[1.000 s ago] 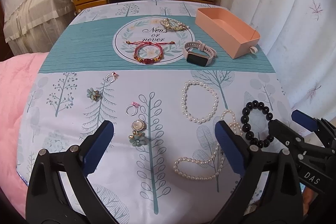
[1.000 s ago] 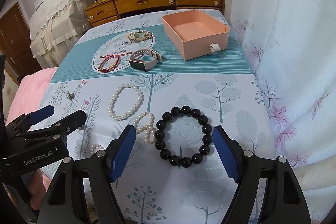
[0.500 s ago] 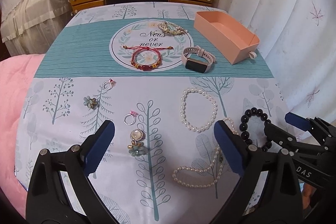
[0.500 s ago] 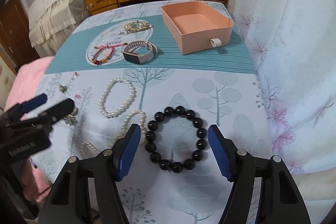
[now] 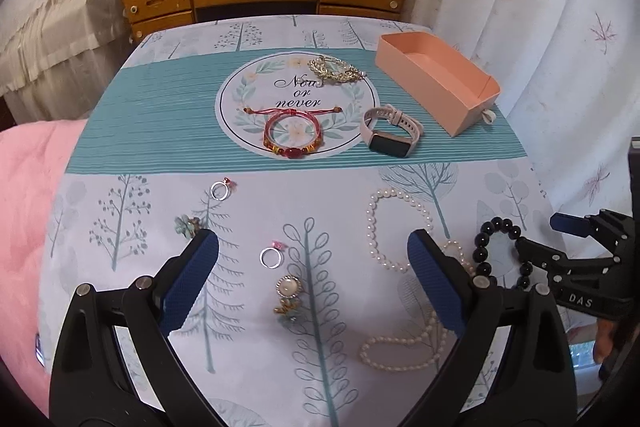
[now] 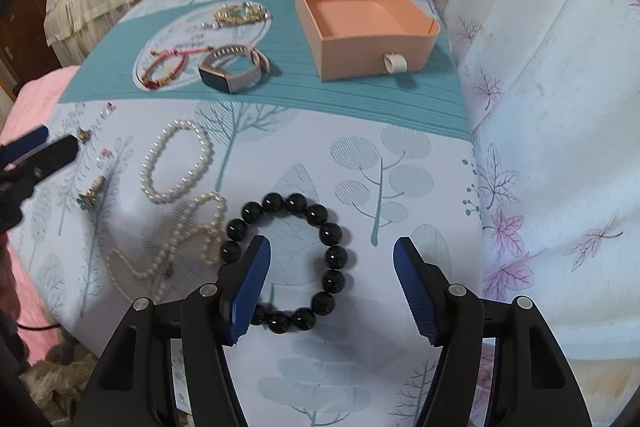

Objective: Organize jewelry
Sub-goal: 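Grasp the black bead bracelet with the right tool while the left tool grasps the pearl bracelet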

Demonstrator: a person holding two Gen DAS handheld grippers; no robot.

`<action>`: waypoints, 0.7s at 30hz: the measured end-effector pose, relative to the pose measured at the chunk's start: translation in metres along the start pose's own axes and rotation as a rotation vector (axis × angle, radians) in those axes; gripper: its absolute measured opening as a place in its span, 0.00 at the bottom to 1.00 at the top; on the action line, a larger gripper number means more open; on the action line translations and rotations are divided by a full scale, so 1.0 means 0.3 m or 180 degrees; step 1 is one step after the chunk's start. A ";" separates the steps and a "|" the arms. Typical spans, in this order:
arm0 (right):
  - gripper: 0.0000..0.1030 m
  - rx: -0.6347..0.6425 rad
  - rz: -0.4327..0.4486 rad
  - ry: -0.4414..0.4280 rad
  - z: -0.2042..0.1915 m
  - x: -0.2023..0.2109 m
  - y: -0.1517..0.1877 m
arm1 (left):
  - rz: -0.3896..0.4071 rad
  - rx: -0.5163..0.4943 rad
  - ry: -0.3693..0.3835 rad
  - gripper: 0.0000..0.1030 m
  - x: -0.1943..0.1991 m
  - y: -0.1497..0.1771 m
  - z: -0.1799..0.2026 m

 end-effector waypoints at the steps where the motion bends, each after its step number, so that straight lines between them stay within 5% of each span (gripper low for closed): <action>1: 0.64 0.0002 -0.0026 -0.0005 0.000 -0.008 0.002 | -0.0019 0.0007 0.0025 0.92 -0.001 -0.001 -0.003; 9: 0.64 0.0036 -0.0165 0.0002 0.028 -0.070 0.005 | -0.0310 0.0091 0.0159 0.92 -0.037 0.002 -0.067; 21: 0.45 0.0189 -0.0329 -0.0075 0.005 -0.151 -0.002 | -0.0447 -0.0065 0.0079 0.92 -0.008 -0.005 -0.172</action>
Point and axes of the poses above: each gripper's, at about its wrist camera, not at the fingertips, and x roughly against the way its jaws point, z to its right, y to its underside, the point moved 7 cm from there along -x, roughly the way its jaws point, and after that the axes turned 14 degrees about y, right-handed, at the moved point
